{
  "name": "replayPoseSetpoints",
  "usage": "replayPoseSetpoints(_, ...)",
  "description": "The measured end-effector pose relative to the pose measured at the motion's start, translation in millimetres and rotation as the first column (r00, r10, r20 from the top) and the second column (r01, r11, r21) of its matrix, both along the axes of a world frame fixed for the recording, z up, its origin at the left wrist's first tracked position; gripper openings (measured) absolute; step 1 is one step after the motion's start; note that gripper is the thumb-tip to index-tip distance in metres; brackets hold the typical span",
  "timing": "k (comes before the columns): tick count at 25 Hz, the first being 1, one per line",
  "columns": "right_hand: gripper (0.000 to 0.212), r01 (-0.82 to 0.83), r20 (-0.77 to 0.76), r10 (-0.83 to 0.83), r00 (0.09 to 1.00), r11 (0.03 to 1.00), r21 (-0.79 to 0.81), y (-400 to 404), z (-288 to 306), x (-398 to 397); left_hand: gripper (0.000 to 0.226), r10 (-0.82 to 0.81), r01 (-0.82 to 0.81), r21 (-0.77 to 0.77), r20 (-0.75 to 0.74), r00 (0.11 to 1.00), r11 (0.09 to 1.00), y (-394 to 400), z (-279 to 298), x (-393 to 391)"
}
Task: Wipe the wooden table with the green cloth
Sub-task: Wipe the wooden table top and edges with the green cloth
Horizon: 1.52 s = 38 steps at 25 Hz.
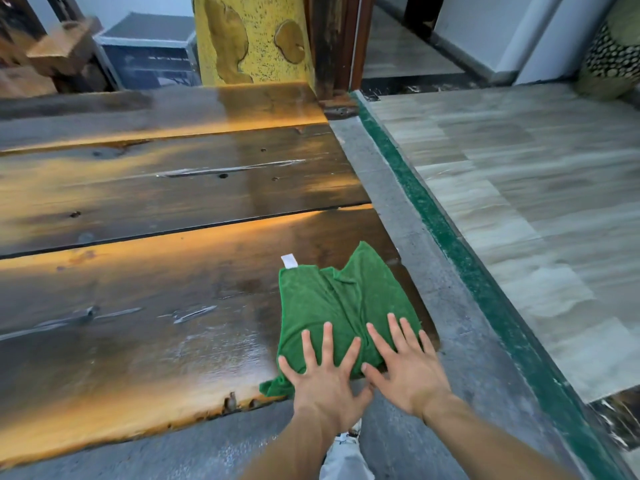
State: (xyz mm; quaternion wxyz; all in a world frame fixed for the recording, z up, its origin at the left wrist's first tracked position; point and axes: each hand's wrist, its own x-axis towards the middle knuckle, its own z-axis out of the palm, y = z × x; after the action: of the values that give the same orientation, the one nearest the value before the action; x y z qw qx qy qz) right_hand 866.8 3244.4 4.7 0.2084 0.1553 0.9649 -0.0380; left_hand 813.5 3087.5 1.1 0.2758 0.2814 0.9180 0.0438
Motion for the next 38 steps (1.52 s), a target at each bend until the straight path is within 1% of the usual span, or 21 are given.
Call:
replayPoseSetpoints(2, 0.082, 0.009, -0.01, -0.008, 1.0, 0.999, 0.03, -7, -4, 18, 0.078, -0.031, 0.031, -0.012, -0.018, 0.999, 0.999, -3, -3, 11)
replayPoseSetpoints(3, 0.078, 0.022, -0.029, -0.02, 0.999, 0.998, 0.061, -10, -5, 25, 0.076, -0.039, 0.039, 0.0, -0.049, 0.998, 0.999, -4, -4, 13)
replayPoseSetpoints(5, 0.071, 0.089, -0.003, -0.089, 0.996, 0.996, 0.026, -12, -11, 35, 0.07, -0.065, 0.073, 0.039, -0.173, 0.983, 0.997, -5, -6, 16)
replayPoseSetpoints(6, 0.069, 0.092, 0.024, -0.093, 0.995, 0.996, 0.022, -13, -14, 36, 0.068, -0.071, 0.078, 0.031, -0.172, 0.982, 0.996, -6, -4, 16)
replayPoseSetpoints(7, 0.067, 0.095, 0.011, -0.095, 0.995, 0.995, 0.035, -12, -19, 35, 0.069, -0.075, 0.077, 0.013, -0.131, 0.989, 0.997, -7, -5, 17)
replayPoseSetpoints(11, 0.061, 0.093, -0.093, -0.087, 0.992, 0.994, 0.061, -7, -27, 25, 0.076, -0.116, 0.123, 0.031, -0.178, 0.977, 0.992, -7, -27, 14)
replayPoseSetpoints(14, 0.059, 0.083, -0.129, -0.078, 0.989, 0.996, 0.034, -7, -30, 12, 0.074, -0.131, 0.138, 0.05, -0.132, 0.983, 0.989, 6, -20, -2)
replayPoseSetpoints(15, 0.058, 0.097, -0.144, -0.093, 0.985, 0.995, 0.022, -6, -31, 2, 0.074, -0.151, 0.156, 0.017, -0.163, 0.975, 0.988, 14, -20, -10)
replayPoseSetpoints(16, 0.057, 0.128, -0.158, -0.126, 0.979, 0.992, 0.008, -7, -32, -6, 0.075, -0.15, 0.151, -0.003, -0.151, 0.977, 0.989, 19, -19, -17)
replayPoseSetpoints(18, 0.061, 0.19, -0.15, -0.189, 0.97, 0.982, -0.008, 1, -35, -27, 0.077, -0.119, 0.119, -0.006, -0.114, 0.986, 0.993, 32, -14, -35)
replayPoseSetpoints(19, 0.066, 0.203, -0.137, -0.2, 0.97, 0.979, 0.01, 5, -33, -37, 0.077, -0.097, 0.1, 0.02, -0.103, 0.99, 0.995, 35, -16, -42)
replayPoseSetpoints(20, 0.071, 0.181, -0.152, -0.174, 0.973, 0.983, 0.037, 10, -32, -49, 0.076, -0.077, 0.085, 0.057, -0.128, 0.989, 0.995, 40, -22, -51)
replayPoseSetpoints(21, 0.074, 0.178, -0.143, -0.171, 0.975, 0.984, 0.033, 17, -31, -64, 0.074, -0.068, 0.086, 0.09, -0.187, 0.98, 0.992, 48, -25, -63)
replayPoseSetpoints(23, 0.074, 0.22, -0.126, -0.217, 0.968, 0.975, 0.012, 34, -24, -101, 0.07, -0.018, 0.032, 0.083, -0.172, 0.985, 0.996, 61, -32, -88)
replayPoseSetpoints(24, 0.072, 0.232, -0.139, -0.229, 0.964, 0.973, 0.006, 44, -22, -124, 0.068, 0.0, 0.016, 0.081, -0.196, 0.981, 0.997, 71, -34, -108)
replayPoseSetpoints(25, 0.069, 0.233, -0.144, -0.231, 0.962, 0.972, -0.003, 54, -20, -148, 0.066, 0.02, -0.008, 0.07, -0.169, 0.985, 0.998, 82, -31, -128)
replayPoseSetpoints(26, 0.066, 0.229, -0.141, -0.229, 0.963, 0.973, -0.014, 63, -21, -171, 0.065, 0.04, -0.025, 0.073, -0.215, 0.976, 0.997, 92, -32, -149)
replayPoseSetpoints(28, 0.065, 0.178, -0.167, -0.177, 0.97, 0.984, -0.01, 80, -25, -217, 0.066, 0.073, -0.068, 0.027, -0.244, 0.967, 0.997, 106, -34, -189)
replayPoseSetpoints(32, 0.071, 0.098, -0.241, -0.1, 0.965, 0.995, -0.019, 114, -39, -316, 0.07, 0.149, -0.156, 0.001, -0.292, 0.945, 0.988, 132, -35, -283)
replayPoseSetpoints(35, 0.069, 0.07, -0.262, -0.082, 0.962, 0.996, -0.056, 138, -38, -382, 0.074, 0.14, -0.155, -0.018, -0.349, 0.927, 0.988, 152, -35, -347)
replayPoseSetpoints(38, 0.07, 0.041, -0.264, -0.059, 0.963, 0.996, -0.075, 158, -38, -446, 0.073, 0.156, -0.165, 0.004, -0.35, 0.924, 0.986, 169, -37, -408)
